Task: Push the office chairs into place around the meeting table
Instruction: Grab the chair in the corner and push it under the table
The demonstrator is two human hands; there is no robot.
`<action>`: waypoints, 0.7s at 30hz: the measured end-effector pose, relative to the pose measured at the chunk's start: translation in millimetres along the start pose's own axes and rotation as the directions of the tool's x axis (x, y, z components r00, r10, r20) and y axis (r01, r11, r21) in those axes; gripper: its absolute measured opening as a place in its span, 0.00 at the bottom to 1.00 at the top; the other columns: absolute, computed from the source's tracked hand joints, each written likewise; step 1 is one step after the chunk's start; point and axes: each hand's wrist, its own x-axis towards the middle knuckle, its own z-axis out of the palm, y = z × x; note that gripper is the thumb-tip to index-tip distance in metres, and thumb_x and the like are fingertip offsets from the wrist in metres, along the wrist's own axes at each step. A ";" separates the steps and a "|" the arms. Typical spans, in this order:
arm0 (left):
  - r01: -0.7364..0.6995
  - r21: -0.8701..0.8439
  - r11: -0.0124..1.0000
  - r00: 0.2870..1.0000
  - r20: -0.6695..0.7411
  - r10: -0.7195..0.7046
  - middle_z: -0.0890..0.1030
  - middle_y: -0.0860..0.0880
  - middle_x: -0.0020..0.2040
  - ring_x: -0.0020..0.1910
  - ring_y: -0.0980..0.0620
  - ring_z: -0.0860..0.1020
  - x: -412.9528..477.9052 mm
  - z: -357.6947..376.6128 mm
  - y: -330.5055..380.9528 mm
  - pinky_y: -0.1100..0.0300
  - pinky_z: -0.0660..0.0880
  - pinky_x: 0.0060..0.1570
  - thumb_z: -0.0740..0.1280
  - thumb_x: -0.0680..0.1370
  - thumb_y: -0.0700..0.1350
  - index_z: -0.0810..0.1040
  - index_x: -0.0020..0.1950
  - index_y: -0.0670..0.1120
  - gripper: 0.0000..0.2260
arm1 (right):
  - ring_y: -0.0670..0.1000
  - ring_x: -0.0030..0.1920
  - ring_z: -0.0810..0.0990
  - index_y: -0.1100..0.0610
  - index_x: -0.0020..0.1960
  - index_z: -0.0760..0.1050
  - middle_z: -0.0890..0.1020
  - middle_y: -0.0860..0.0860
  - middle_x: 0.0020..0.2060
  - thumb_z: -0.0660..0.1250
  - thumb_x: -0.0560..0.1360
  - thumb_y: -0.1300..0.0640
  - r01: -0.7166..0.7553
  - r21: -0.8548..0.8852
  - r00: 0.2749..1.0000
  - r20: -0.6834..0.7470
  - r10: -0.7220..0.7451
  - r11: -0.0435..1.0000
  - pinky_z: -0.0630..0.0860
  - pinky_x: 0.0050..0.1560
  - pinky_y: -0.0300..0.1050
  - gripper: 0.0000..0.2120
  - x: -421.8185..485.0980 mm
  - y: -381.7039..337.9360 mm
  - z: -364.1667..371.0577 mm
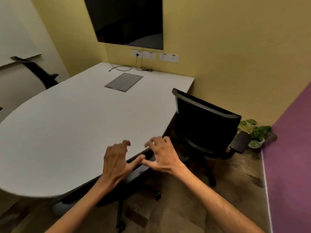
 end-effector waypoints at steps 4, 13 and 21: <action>-0.107 -0.018 0.994 0.994 -0.016 0.107 0.75 0.46 0.60 0.59 0.46 0.72 82.4 35.4 33.7 0.52 0.69 0.56 0.58 0.72 0.71 0.71 0.62 0.48 0.31 | 0.51 0.57 0.72 0.52 0.62 0.71 0.76 0.50 0.57 0.53 0.74 0.30 -0.314 -0.079 0.940 -0.166 0.298 0.946 0.66 0.56 0.51 0.30 17.2 68.9 -35.1; -0.370 -0.081 0.926 0.915 0.143 0.378 0.72 0.44 0.68 0.66 0.46 0.71 208.9 109.2 119.7 0.51 0.68 0.65 0.59 0.72 0.71 0.65 0.72 0.45 0.38 | 0.56 0.62 0.72 0.59 0.64 0.69 0.76 0.55 0.61 0.58 0.73 0.34 -0.670 -0.165 0.737 -0.264 0.622 0.724 0.67 0.62 0.58 0.33 17.6 196.4 -67.8; -0.390 -0.129 0.912 0.896 0.175 0.408 0.72 0.42 0.70 0.68 0.44 0.70 246.5 152.2 150.1 0.50 0.67 0.66 0.59 0.72 0.70 0.65 0.72 0.43 0.39 | 0.57 0.58 0.73 0.60 0.64 0.69 0.76 0.56 0.59 0.60 0.72 0.36 -0.721 -0.237 0.693 -0.226 0.685 0.651 0.68 0.61 0.57 0.32 5.9 249.3 -67.5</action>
